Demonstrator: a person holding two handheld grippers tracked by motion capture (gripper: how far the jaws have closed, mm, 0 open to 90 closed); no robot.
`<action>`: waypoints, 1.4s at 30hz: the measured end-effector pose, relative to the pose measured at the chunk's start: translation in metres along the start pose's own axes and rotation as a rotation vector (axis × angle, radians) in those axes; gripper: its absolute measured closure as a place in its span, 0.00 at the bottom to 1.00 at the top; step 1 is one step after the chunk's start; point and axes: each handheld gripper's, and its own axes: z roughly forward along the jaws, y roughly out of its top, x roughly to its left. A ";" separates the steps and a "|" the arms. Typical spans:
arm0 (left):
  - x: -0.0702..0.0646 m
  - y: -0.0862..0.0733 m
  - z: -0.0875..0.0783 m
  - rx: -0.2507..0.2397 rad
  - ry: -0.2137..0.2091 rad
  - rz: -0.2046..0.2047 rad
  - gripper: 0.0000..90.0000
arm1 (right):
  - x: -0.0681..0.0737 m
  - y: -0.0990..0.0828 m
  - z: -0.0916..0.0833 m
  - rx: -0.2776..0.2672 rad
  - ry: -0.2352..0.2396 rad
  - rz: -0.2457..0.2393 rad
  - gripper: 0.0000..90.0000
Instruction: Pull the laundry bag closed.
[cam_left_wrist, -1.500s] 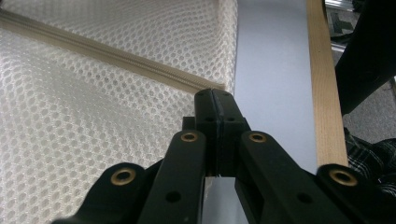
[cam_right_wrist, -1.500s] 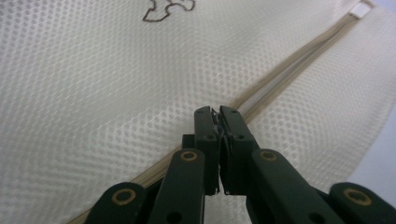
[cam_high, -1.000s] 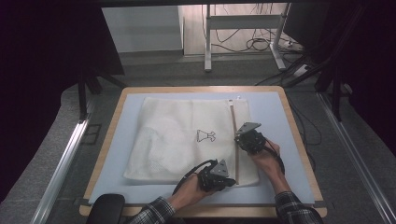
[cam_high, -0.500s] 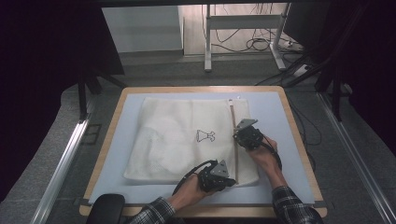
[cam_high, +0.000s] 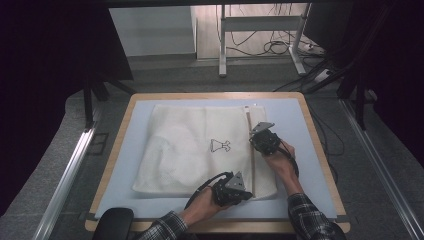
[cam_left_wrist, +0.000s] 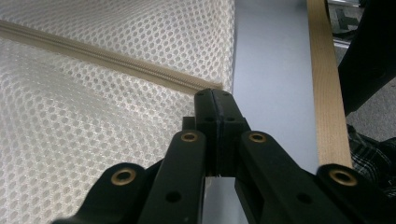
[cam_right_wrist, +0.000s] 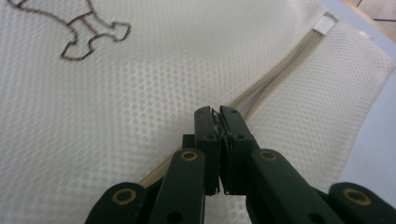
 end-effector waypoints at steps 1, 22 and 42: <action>0.000 0.000 0.000 0.000 0.001 0.001 1.00 | -0.002 0.000 0.002 0.002 -0.001 0.002 0.96; -0.001 0.000 0.000 -0.004 0.006 0.002 1.00 | -0.016 0.010 0.018 0.013 -0.008 0.020 0.96; -0.001 0.000 0.000 -0.002 0.004 0.002 1.00 | -0.034 0.016 0.028 -0.003 0.012 0.059 0.96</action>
